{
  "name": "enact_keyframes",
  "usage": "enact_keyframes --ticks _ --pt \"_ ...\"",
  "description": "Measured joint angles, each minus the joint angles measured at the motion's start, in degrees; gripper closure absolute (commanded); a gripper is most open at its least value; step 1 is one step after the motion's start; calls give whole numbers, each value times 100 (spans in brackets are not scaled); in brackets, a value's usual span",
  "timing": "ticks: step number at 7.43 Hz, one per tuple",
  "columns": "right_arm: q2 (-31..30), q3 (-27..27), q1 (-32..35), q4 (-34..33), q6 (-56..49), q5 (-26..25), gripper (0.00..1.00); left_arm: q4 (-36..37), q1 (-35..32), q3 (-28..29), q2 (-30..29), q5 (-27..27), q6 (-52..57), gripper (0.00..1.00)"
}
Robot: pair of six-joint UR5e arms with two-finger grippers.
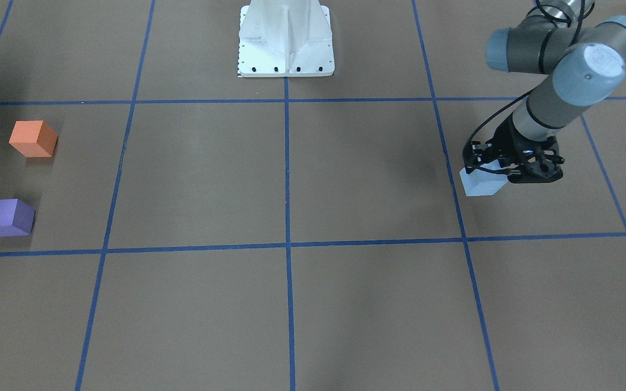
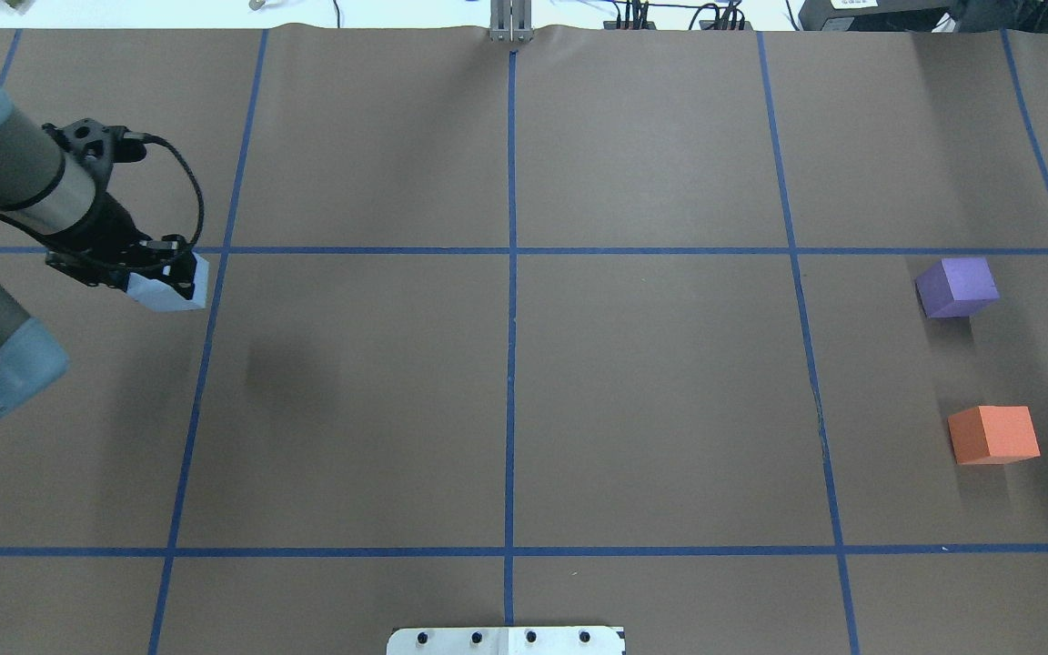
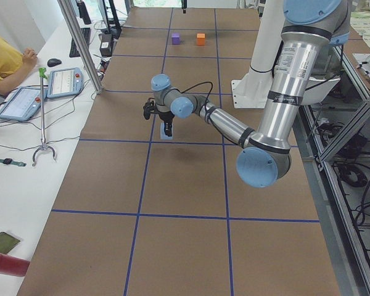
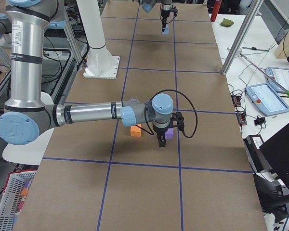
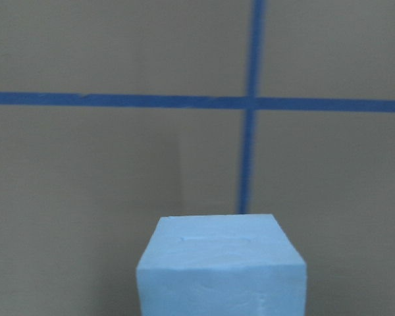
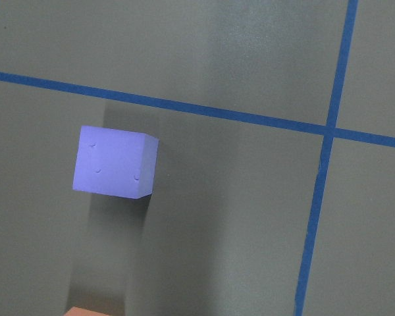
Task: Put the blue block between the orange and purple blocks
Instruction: 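Carry the light blue cube with the left gripper toward the table center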
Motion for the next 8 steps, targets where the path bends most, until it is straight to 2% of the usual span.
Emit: enact_keyframes --ticks 2,3,5,8 --pt "28 -2 -70 6 58 -19 0 190 760 49 -941 294 -874 100" --pt "39 -1 -100 7 69 -23 0 211 1190 239 -1456 688 -1235 100" --pt "76 0 -152 7 99 -26 0 219 1743 1216 -2685 1211 -1666 100" --pt "149 3 -255 9 264 -26 0 151 2253 2326 -3653 1772 -1771 100"
